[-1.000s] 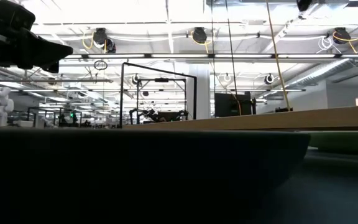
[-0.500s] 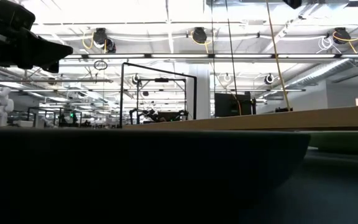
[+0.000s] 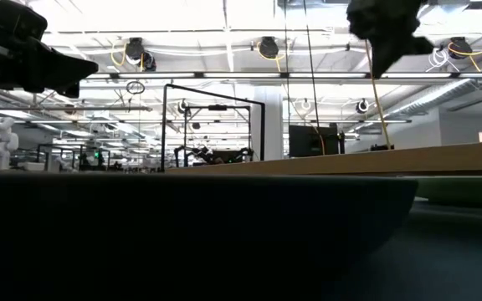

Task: Place and stack plates onto a shelf
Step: Put the green plate on the shelf

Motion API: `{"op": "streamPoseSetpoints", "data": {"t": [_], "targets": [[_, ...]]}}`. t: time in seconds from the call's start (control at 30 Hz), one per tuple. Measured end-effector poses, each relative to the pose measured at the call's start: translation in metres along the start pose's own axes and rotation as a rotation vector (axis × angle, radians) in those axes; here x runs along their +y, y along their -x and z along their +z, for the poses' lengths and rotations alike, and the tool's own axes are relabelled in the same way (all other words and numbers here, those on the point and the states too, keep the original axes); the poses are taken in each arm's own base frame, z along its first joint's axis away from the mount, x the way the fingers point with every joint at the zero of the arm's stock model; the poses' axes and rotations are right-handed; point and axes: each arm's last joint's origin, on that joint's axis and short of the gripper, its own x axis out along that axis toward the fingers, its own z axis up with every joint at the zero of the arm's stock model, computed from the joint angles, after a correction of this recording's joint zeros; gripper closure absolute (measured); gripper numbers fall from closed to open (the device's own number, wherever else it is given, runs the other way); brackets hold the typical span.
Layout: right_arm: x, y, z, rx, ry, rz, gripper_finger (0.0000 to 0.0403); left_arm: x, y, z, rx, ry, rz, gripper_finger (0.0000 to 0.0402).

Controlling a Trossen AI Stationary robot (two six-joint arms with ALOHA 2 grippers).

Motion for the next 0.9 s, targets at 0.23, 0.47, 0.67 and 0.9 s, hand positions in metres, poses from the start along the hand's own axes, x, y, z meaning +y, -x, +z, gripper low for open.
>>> {"op": "streamPoseSetpoints", "data": {"t": [0.23,0.47,0.67,0.9], "targets": [[0.001,-0.032,0.020,0.148,0.510,-0.006,0.0352,0.000,0.000,0.003,-0.028,0.000,0.003,0.0396],[-0.008,-0.068,0.018,0.249,0.782,-0.014,0.0245,0.001,0.000,0.009,-0.094,-0.003,0.011,0.0396],[-0.016,-0.102,-0.002,0.264,0.943,0.042,0.0196,0.001,0.001,0.012,-0.123,0.082,0.009,0.0396],[-0.021,-0.123,-0.020,0.316,1.066,0.104,0.0199,0.003,0.001,0.017,-0.170,0.180,0.029,0.0396]]}}
